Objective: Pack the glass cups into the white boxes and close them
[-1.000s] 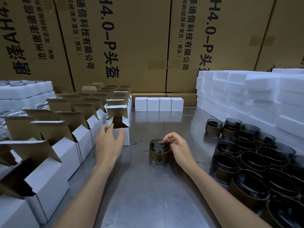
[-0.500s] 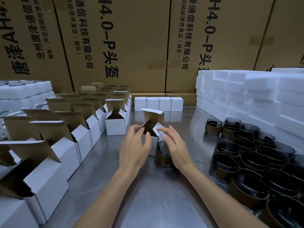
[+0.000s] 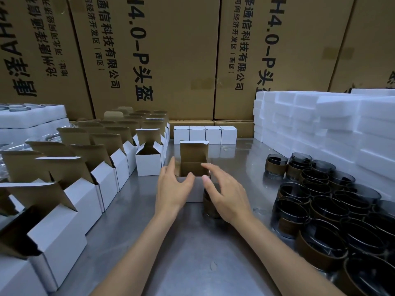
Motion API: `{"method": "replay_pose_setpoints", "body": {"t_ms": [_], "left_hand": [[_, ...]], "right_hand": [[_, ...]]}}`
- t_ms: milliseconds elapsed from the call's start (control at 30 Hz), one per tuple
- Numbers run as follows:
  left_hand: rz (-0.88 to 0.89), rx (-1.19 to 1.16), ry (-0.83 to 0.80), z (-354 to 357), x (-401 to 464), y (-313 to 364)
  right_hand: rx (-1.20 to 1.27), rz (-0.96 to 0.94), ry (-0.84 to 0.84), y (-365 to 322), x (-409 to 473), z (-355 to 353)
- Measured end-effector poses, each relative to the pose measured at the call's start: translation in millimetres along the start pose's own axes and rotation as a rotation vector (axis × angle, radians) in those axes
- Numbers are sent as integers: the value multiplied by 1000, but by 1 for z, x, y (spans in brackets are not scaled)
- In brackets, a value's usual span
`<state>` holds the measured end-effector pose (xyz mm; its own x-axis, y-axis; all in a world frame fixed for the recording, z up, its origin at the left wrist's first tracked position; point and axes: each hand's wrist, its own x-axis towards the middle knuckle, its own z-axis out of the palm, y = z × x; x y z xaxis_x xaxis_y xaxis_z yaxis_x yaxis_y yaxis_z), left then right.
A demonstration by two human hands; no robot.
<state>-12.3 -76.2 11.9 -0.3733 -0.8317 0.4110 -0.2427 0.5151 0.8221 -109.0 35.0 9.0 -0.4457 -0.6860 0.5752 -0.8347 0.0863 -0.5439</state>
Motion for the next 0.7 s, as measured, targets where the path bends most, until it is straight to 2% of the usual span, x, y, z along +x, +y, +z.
{"method": "replay_pose_setpoints", "body": {"t_ms": [167,233,433,567,700], "left_hand": [[-21,-68,0,0,1,-8],[11,-90,-16,-1,-1,-10],[55,-163,-88,3,-7,-11],[120,-120,-77,7,-10,-13],[128,0,-64,8,-10,-16]], "right_hand": [[30,237,89,8,3,2],[62,273,117,11,5,1],[26,97,179,12,14,-4],[-108,-58,48,5,28,-9],[-260,103,-136,-7,59,-8]]}}
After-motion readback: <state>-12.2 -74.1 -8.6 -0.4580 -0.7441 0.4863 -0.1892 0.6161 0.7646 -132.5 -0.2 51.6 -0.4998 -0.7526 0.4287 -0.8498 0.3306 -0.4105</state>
